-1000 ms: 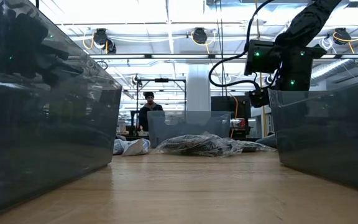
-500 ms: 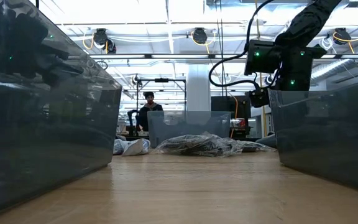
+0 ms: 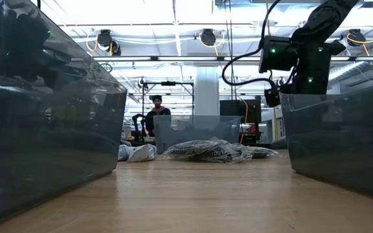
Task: Pick & Place Travel size toiletries
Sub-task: Put the black deodorant into the transparent bin
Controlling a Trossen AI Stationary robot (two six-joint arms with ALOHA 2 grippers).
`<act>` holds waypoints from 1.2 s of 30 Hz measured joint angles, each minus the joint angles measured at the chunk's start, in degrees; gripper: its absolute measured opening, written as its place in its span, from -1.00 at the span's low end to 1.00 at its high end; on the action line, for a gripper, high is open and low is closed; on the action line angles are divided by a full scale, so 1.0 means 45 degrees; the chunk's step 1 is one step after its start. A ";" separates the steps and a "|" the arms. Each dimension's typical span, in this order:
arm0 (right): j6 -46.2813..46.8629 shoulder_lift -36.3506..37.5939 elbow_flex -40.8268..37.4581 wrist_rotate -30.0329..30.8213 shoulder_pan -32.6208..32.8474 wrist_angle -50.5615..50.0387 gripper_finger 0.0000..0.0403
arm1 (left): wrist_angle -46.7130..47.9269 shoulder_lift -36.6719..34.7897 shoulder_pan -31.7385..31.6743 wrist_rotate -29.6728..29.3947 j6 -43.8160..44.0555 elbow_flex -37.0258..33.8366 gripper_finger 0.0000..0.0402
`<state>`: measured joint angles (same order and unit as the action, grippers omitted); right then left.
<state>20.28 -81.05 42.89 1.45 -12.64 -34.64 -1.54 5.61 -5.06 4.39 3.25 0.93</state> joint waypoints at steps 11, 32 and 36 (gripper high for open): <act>0.0003 0.0998 0.0024 0.0109 0.0000 -0.0193 0.04 | 0.0003 0.0002 0.0001 0.0001 0.0000 -0.0003 0.52; -0.0334 0.4709 -0.0021 0.2765 0.0000 -0.0442 0.01 | 0.0005 0.0001 0.0000 0.0000 0.0000 -0.0004 0.52; -0.0488 0.5416 -0.0682 0.2948 0.0000 0.0695 0.01 | 0.0005 0.0001 0.0004 0.0004 0.0000 -0.0005 0.52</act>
<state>18.08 -56.68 39.82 14.72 -12.64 -31.51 -1.52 5.61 -5.04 4.40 3.25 0.91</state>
